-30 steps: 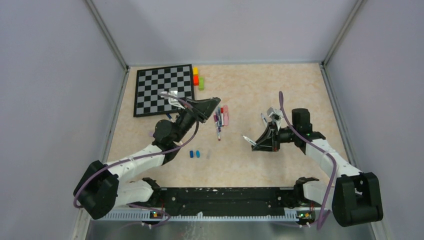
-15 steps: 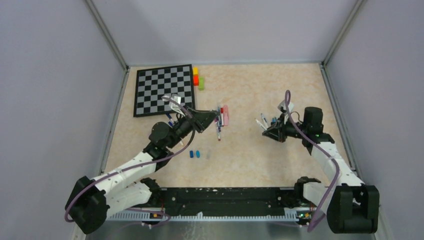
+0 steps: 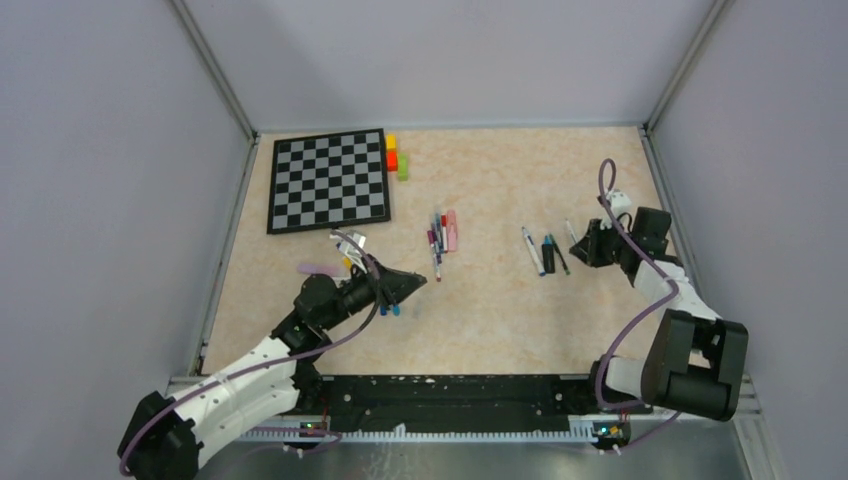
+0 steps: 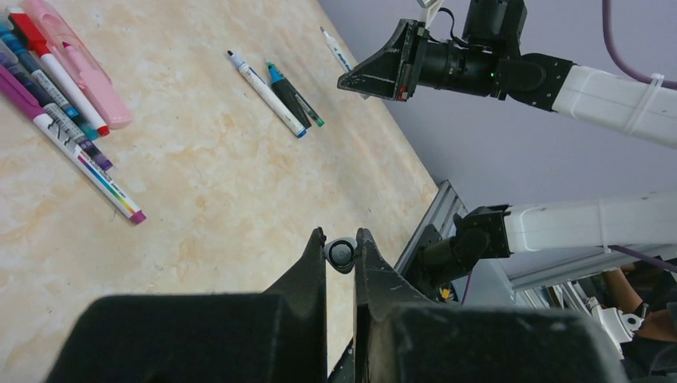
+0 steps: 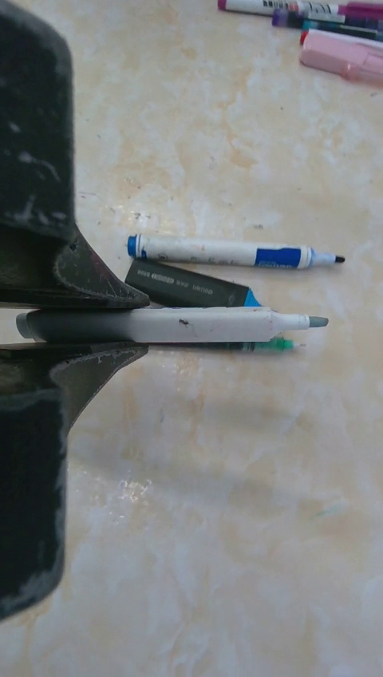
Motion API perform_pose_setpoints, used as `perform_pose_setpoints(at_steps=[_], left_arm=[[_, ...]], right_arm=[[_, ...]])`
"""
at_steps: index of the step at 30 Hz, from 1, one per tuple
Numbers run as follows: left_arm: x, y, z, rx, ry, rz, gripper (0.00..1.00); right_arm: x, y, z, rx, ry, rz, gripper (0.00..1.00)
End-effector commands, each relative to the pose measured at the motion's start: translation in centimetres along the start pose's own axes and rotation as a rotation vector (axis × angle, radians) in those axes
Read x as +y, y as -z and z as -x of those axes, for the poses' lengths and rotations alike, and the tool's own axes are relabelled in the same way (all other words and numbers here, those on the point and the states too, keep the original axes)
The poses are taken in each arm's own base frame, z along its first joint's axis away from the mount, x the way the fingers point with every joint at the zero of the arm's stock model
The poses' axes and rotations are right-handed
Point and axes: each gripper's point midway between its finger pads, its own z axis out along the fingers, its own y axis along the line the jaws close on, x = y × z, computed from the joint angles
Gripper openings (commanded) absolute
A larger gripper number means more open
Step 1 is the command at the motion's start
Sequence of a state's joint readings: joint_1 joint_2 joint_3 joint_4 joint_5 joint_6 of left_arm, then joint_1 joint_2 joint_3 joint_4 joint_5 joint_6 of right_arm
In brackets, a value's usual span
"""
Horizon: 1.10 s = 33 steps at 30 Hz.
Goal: Open the pen caps
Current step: Place the pen at the center of the board.
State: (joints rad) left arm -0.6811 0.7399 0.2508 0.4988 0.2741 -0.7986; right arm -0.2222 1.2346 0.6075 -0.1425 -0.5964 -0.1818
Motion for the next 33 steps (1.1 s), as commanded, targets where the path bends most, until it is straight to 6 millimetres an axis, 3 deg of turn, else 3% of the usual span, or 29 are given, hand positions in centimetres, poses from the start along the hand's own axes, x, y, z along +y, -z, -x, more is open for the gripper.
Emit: perform_pose_setpoints(at_steps=[1,17,26,33], left_arm=[[0.3,0.9,-0.6,0.004,-0.020,-0.004,0.00],[1.4,2.0,-2.3,0.046,-0.031,0.018,0.01],[1.0,1.9,-2.4,0.058,-0.020,0.005,0.01],[-0.4,1.7,-2.7,0.113,-0.004,-0.055,0.03]], right_arm=[[-2.4,0.1,1.0,-0.006,-0.027,-0.059,0.00],[-3.3,-1.9,-1.6,0.117,-0.110,-0.015,0.08],[-2.9,-2.4,-2.4,0.150,-0.146,0.016,0.19],[-2.5,-2.4,-2.6,0.162,-0.159,0.041,0.26]])
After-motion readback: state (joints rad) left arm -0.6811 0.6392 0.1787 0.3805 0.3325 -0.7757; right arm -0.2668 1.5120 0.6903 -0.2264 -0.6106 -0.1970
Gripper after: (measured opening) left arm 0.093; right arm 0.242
